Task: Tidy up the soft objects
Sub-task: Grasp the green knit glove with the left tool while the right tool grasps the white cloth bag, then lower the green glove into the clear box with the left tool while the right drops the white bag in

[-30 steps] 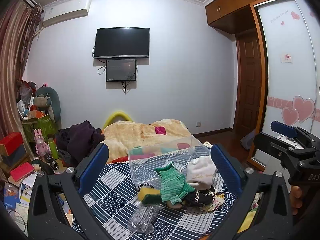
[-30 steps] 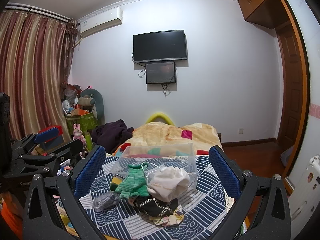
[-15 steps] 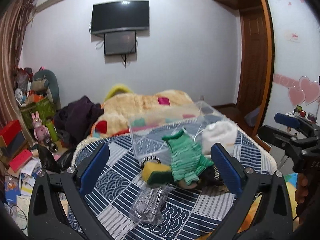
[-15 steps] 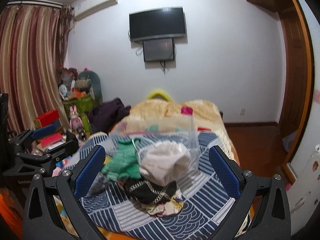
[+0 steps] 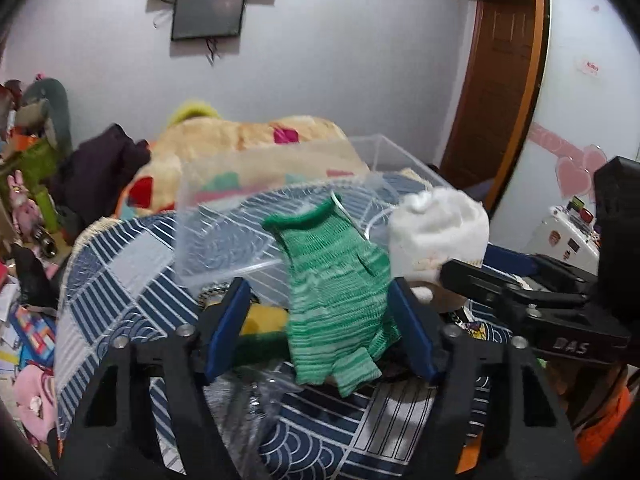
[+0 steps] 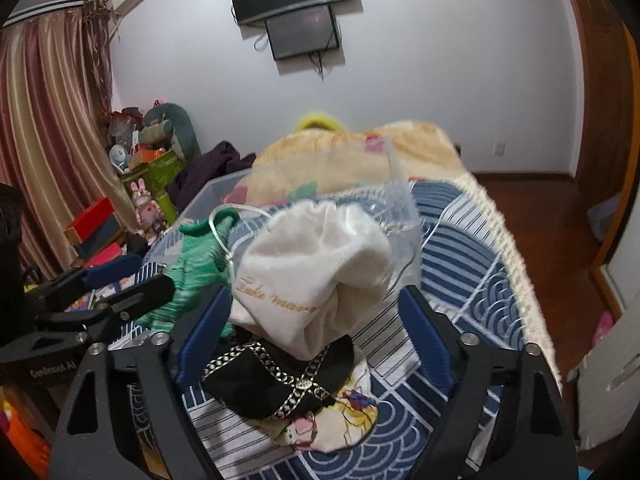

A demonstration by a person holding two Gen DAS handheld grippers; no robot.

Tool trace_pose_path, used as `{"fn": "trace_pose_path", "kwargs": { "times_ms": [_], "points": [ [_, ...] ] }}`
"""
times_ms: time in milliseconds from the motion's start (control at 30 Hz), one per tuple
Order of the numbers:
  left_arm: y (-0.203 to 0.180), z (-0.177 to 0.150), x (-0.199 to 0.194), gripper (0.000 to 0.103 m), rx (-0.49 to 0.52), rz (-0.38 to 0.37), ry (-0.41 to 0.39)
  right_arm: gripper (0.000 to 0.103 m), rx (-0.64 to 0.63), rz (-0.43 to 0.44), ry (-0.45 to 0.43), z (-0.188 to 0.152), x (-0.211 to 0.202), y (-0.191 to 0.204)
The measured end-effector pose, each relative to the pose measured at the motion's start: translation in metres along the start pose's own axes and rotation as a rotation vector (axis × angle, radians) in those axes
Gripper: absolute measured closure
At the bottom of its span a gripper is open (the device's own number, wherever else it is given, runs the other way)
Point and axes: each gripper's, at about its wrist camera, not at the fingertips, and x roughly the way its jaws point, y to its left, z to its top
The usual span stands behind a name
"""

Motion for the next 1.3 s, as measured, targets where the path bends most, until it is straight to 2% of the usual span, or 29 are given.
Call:
{"fn": "trace_pose_path", "kwargs": {
  "times_ms": [167, 200, 333, 433, 667, 867, 1067, 1300],
  "points": [
    [-0.001, -0.002, 0.009, 0.061, -0.002, -0.046, 0.03, 0.053, 0.002, 0.012, 0.019, -0.003, 0.006, 0.002],
    [0.0, -0.002, 0.009, 0.063, -0.006, -0.054, 0.031, 0.06, 0.002, 0.02, 0.018, -0.003, 0.005, 0.002],
    [0.002, -0.001, 0.004, 0.082, -0.023, -0.089, 0.022, 0.081, 0.005, 0.053, 0.002, -0.002, -0.001, -0.001],
    [0.003, 0.002, -0.003, 0.087, -0.02, -0.094, 0.009, 0.089, -0.002, 0.058, -0.021, 0.002, -0.006, 0.004],
    [-0.002, 0.015, -0.036, 0.088, 0.02, -0.073, -0.09, 0.09, -0.049, 0.061, -0.126, 0.014, -0.037, 0.012],
    [0.011, 0.043, -0.053, 0.088, -0.001, -0.048, -0.174, 0.09, -0.078, 0.041, -0.207, 0.041, -0.047, 0.016],
    [0.031, 0.071, -0.038, 0.088, -0.052, -0.007, -0.168, 0.09, -0.089, -0.007, -0.23, 0.066, -0.035, 0.017],
    [0.054, 0.09, 0.003, 0.088, -0.068, 0.015, -0.098, 0.09, -0.093, -0.02, -0.147, 0.079, 0.006, 0.012]
  ]
}}
